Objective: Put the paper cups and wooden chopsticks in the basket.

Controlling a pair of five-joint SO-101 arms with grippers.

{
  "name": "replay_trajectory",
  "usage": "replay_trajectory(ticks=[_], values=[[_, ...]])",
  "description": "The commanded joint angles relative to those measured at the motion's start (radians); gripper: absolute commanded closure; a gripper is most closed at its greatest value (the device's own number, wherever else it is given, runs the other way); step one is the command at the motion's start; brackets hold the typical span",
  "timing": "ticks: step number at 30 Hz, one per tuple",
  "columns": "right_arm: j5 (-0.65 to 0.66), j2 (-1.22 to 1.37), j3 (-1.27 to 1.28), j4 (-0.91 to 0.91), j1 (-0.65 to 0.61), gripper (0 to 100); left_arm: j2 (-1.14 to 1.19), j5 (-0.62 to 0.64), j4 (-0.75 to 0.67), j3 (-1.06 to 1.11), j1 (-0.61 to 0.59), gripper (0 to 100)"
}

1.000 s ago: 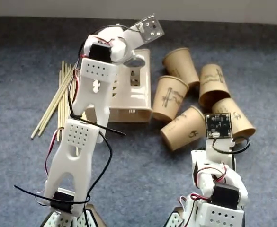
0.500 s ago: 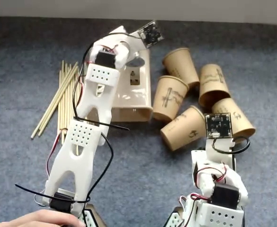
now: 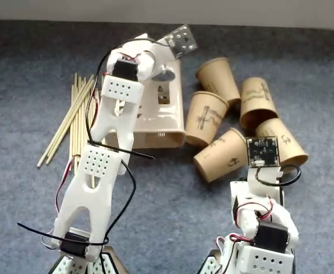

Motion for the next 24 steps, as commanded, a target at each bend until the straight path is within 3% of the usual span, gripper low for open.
replay_trajectory(ticks=[1, 8, 21, 24], values=[[-0.002, -0.007, -0.005, -0.001, -0.005, 99.2, -0.053, -0.008, 0.158, -0.042, 0.012, 77], [-0.002, -0.007, -0.004, -0.001, -0.005, 99.2, -0.068, -0.011, 0.192, -0.042, 0.005, 78], [-0.002, -0.007, -0.004, 0.001, -0.005, 99.2, 0.107, -0.011, -0.311, -0.036, -0.068, 78], [-0.002, -0.007, -0.004, 0.001, -0.005, 99.2, 0.117, -0.011, -0.331, -0.038, -0.073, 80]])
